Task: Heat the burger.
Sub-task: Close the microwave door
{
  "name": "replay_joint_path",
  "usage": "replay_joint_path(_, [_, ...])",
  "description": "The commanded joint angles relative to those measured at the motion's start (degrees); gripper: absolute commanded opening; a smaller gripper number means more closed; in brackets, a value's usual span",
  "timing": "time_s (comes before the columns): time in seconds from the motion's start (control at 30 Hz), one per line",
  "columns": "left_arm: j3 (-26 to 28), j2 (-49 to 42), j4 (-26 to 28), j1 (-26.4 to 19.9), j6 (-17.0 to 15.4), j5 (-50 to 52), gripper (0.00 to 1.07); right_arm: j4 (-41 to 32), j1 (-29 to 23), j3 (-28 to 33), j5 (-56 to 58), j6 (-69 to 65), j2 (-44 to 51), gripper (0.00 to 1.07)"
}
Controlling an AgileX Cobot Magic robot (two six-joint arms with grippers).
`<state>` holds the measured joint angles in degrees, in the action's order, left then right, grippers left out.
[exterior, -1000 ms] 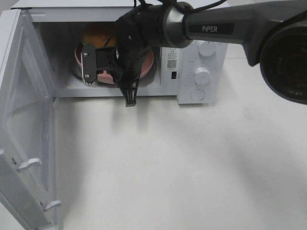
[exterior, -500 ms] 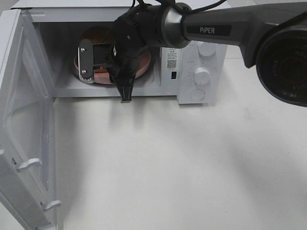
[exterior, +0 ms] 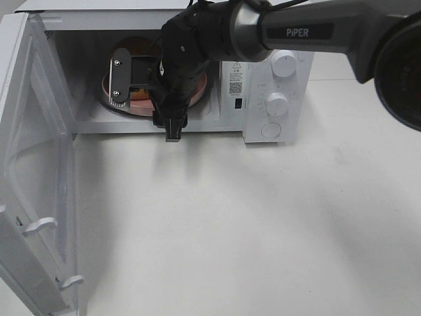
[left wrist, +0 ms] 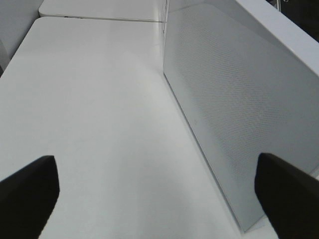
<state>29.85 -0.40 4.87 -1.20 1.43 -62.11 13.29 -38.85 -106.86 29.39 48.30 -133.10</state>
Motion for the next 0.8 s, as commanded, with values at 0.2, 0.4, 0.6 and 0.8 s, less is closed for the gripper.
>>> replay_joint_path(0.2, [-0.1, -0.8, -0.1, 0.1, -0.2, 0.8, 1.0, -1.8, 0.0, 11.9, -7.5, -0.2, 7.3, 0.7])
replay_joint_path(0.4, [-0.1, -0.8, -0.1, 0.1, -0.2, 0.8, 1.0, -2.4, 0.0, 21.5, -11.8, -3.2, 14.1, 0.8])
replay_joint_path(0.6, [-0.1, -0.8, -0.1, 0.1, -0.2, 0.8, 1.0, -2.4, 0.0, 30.2, -11.5, -11.3, 22.1, 0.8])
replay_joint_path(0.8, [-0.1, -0.8, -0.1, 0.1, -0.2, 0.8, 1.0, -2.3, 0.0, 37.1, -7.7, -21.0, 29.4, 0.78])
